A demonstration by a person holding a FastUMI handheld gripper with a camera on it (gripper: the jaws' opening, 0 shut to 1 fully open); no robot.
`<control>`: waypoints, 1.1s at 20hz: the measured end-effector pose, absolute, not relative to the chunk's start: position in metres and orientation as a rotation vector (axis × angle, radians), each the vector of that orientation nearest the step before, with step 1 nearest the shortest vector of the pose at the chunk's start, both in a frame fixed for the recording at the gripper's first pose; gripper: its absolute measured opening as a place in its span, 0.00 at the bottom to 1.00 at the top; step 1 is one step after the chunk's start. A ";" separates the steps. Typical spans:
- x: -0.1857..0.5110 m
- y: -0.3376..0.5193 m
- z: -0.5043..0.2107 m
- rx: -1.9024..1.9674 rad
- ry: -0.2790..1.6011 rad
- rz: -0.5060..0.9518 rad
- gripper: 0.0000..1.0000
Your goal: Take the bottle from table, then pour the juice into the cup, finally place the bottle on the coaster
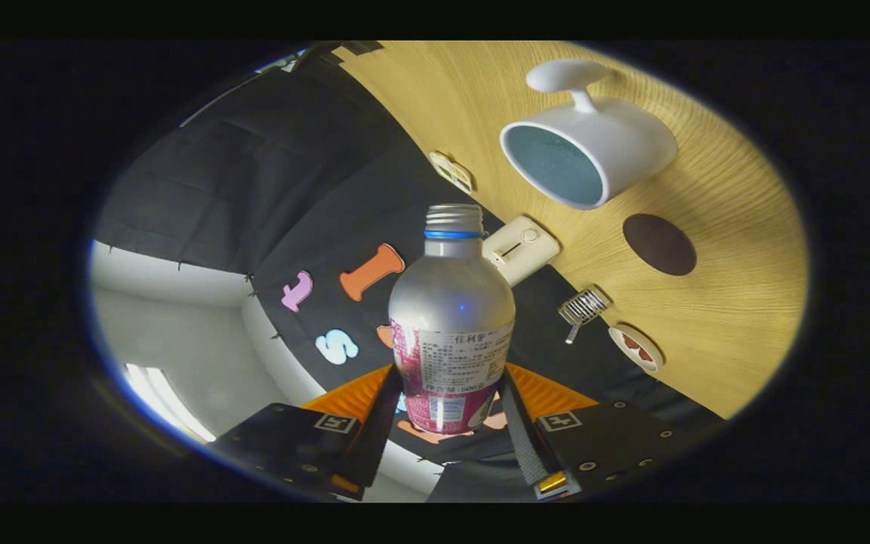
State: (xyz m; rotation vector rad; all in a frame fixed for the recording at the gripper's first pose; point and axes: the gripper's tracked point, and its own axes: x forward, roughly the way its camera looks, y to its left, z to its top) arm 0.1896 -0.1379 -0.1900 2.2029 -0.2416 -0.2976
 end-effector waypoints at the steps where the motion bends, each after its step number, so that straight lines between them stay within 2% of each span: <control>1: 0.190 -0.138 -0.191 2.203 -0.239 -0.305 0.72; 7: 0.193 -0.133 -0.198 2.121 -0.172 -0.349 0.72; 13: 0.190 -0.104 -0.225 1.844 -0.031 -0.386 0.72; 22: 0.209 -0.073 -0.201 1.022 0.101 -0.201 0.72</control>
